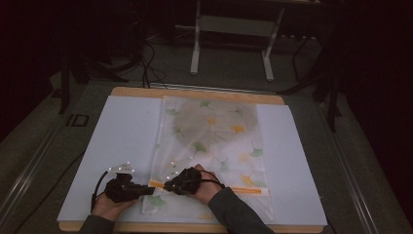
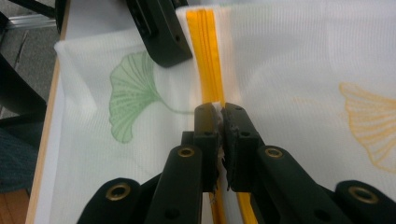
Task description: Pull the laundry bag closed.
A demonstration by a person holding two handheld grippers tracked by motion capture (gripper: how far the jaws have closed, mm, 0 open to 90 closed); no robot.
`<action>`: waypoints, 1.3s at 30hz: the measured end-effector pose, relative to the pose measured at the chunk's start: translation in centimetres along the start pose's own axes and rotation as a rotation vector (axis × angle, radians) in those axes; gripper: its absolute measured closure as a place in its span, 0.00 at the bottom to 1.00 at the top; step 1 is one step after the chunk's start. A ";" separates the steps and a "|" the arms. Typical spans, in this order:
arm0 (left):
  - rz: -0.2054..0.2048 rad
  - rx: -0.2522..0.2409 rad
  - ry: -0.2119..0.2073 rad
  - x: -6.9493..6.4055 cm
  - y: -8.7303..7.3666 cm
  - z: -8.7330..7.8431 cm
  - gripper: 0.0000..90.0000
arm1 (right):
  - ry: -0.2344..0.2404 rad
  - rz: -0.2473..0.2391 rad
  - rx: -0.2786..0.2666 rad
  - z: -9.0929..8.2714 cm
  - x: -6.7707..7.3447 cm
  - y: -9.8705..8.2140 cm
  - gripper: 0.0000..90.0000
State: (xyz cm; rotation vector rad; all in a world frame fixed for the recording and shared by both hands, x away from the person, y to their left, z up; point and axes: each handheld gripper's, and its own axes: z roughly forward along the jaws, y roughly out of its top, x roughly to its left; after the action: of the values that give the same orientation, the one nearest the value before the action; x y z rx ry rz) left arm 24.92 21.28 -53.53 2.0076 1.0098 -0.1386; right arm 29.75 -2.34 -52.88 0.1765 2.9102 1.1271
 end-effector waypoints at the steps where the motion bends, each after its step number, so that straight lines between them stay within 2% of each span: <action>1: 0.000 0.000 0.000 0.0 0.0 0.0 0.97 | 0.000 0.000 0.000 0.0 0.0 0.0 0.95; 6: 0.002 -0.005 0.001 0.0 0.0 -0.1 0.97 | -0.006 0.001 0.011 -0.3 -0.1 -0.4 0.95; 8: 0.001 -0.008 0.004 0.0 0.0 -0.2 0.97 | -0.007 -0.004 0.023 -0.5 -0.2 -0.6 1.00; 11: 0.001 -0.008 0.002 0.0 0.0 -0.2 0.97 | -0.007 0.006 0.022 -0.7 -0.2 -0.8 1.00; 20: 0.000 -0.011 -0.001 -0.1 0.0 -0.2 0.97 | -0.016 -0.024 0.042 -0.6 0.0 -0.6 1.00; 39: 0.008 -0.040 -0.025 -0.4 0.2 -0.3 0.97 | -0.009 -0.035 0.057 -0.4 0.0 -0.3 0.99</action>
State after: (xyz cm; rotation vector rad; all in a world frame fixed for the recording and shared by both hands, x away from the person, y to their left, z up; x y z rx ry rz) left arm 24.69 21.15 -53.04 1.9690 0.9817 -0.1383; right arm 29.68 -2.82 -52.84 0.1300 2.9267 1.0366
